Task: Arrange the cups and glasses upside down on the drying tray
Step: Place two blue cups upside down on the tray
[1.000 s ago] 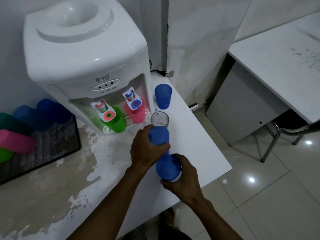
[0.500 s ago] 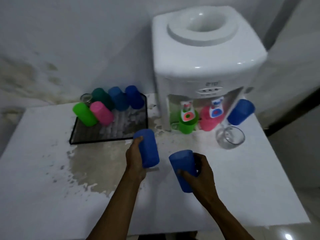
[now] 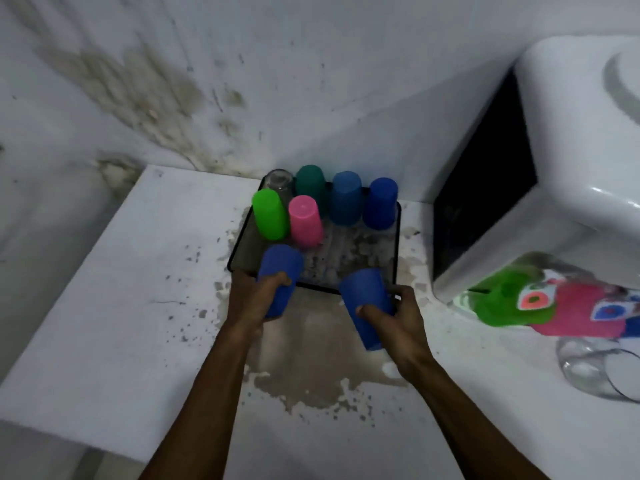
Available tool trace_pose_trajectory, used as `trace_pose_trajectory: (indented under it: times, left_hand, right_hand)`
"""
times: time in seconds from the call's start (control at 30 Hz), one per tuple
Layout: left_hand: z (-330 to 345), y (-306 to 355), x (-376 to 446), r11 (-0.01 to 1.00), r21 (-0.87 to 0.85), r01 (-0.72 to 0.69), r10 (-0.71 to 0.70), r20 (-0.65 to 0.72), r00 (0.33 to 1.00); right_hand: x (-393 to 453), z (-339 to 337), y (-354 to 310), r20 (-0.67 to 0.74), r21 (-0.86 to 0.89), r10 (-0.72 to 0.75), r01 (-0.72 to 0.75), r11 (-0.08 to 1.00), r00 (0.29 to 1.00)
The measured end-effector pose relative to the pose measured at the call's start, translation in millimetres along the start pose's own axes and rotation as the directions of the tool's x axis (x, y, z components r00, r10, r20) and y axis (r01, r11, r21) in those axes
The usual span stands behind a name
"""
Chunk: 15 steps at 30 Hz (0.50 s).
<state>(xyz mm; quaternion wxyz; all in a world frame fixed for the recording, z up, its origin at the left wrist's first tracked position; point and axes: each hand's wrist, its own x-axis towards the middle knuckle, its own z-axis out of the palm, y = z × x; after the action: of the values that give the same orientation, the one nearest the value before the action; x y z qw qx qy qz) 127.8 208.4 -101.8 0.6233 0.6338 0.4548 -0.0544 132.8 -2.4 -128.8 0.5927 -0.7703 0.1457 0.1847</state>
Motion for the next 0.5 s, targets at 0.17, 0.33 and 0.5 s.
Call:
trace_pose_trajectory:
  times: [0.17,0.33,0.5]
  left_hand:
    - [-31,11,36,0.9,0.345,-0.265,0.331,-0.147,0.932]
    - [-40,22,69,0.782,0.496,-0.378,0.47,-0.07,0.88]
    - [-36,29,89,0.747,0.534,-0.395,0.476,-0.015,0.88]
  right_hand:
    - [37,34,-35,-0.018,-0.214,-0.108,0.102,0.971,0.994]
    - [69,67,-52,0.014,-0.499,-0.168,0.152,0.853,0.986]
    - [83,93,-67,0.039,-0.654,-0.156,0.143,0.743,0.987]
